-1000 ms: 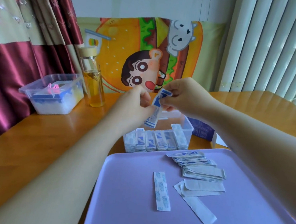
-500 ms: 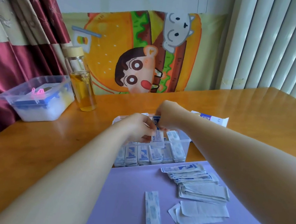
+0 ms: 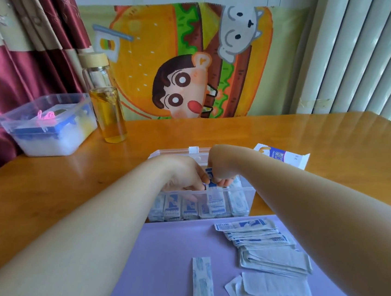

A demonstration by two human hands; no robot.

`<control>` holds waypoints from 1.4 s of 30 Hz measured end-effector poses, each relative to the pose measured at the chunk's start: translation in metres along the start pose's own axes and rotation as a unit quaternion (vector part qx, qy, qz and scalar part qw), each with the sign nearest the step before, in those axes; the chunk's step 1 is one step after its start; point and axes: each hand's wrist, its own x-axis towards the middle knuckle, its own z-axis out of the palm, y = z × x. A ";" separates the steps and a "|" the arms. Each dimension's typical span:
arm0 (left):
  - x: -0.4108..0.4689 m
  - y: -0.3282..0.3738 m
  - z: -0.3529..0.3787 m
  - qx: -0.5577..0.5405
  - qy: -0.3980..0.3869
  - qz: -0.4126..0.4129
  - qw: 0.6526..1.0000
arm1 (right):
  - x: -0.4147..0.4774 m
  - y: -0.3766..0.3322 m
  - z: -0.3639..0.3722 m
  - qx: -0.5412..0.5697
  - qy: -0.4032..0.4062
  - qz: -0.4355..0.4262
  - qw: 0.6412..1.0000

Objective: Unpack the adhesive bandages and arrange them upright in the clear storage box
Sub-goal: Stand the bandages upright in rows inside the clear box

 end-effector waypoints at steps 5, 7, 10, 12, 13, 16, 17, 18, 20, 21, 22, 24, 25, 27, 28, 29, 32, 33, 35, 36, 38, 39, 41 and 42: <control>0.003 0.003 0.001 0.031 -0.005 -0.031 0.999 | 0.002 0.001 0.004 -0.045 0.014 0.003 0.999; 0.003 0.003 0.002 0.034 -0.015 -0.039 0.999 | -0.001 0.002 0.004 -0.094 0.033 -0.007 0.995; 0.004 0.004 0.003 0.038 -0.025 -0.033 0.998 | -0.008 0.001 0.005 -0.173 0.071 -0.024 0.982; 0.003 0.005 0.002 0.049 -0.025 -0.025 0.998 | -0.008 0.001 0.005 -0.181 0.090 -0.030 0.979; 0.003 0.005 0.002 0.057 -0.027 -0.022 0.998 | -0.008 0.001 0.005 -0.173 0.101 -0.030 0.979; 0.002 0.006 0.002 0.086 -0.038 -0.012 0.996 | -0.012 0.001 0.006 -0.163 0.132 -0.031 0.977; 0.001 0.006 0.002 0.099 -0.041 -0.009 0.994 | -0.013 0.001 0.006 -0.169 0.138 -0.035 0.975; 0.001 0.006 0.001 0.116 -0.043 -0.005 0.992 | -0.014 0.001 0.007 -0.176 0.142 -0.039 0.973; -0.001 0.008 0.000 0.162 -0.048 0.008 0.986 | -0.015 0.001 0.007 -0.197 0.142 -0.045 0.969; -0.002 0.009 0.000 0.193 -0.051 0.016 0.980 | -0.014 0.002 0.008 -0.213 0.136 -0.051 0.966; -0.003 0.011 0.000 0.222 -0.051 0.024 0.973 | -0.014 0.002 0.008 -0.230 0.130 -0.058 0.963; -0.006 0.012 0.000 0.265 -0.049 0.041 0.962 | -0.012 0.003 0.009 -0.250 0.125 -0.073 0.957; -0.008 0.013 0.000 0.278 -0.050 0.048 0.958 | -0.012 0.004 0.008 -0.258 0.125 -0.082 0.955; -0.011 0.016 -0.001 0.291 -0.060 0.051 0.953 | -0.010 0.007 0.007 -0.271 0.122 -0.096 0.950; -0.012 0.017 -0.001 0.300 -0.065 0.050 0.950 | -0.010 0.008 0.007 -0.277 0.120 -0.101 0.948; -0.013 0.018 -0.001 0.310 -0.068 0.049 0.947 | -0.009 0.008 0.007 -0.285 0.117 -0.104 0.946; -0.015 0.021 -0.002 0.343 -0.076 0.043 0.935 | -0.005 0.008 0.008 -0.302 0.108 -0.105 0.941; -0.015 0.021 -0.001 0.353 -0.084 0.043 0.931 | -0.004 0.009 0.009 -0.301 0.104 -0.105 0.942; -0.016 0.023 -0.001 0.370 -0.094 0.044 0.923 | -0.002 0.009 0.010 -0.299 0.103 -0.107 0.943; -0.015 0.024 -0.001 0.378 -0.096 0.044 0.920 | -0.002 0.010 0.010 -0.295 0.103 -0.108 0.944; -0.016 0.025 -0.002 0.386 -0.095 0.042 0.917 | -0.001 0.010 0.010 -0.287 0.106 -0.108 0.946; -0.016 0.026 -0.002 0.388 -0.095 0.040 0.916 | 0.000 0.011 0.011 -0.279 0.108 -0.105 0.948; -0.018 0.027 -0.002 0.396 -0.102 0.043 0.911 | 0.000 0.011 0.011 -0.259 0.111 -0.103 0.954; -0.019 0.028 -0.002 0.403 -0.105 0.045 0.908 | 0.000 0.012 0.010 -0.252 0.115 -0.108 0.955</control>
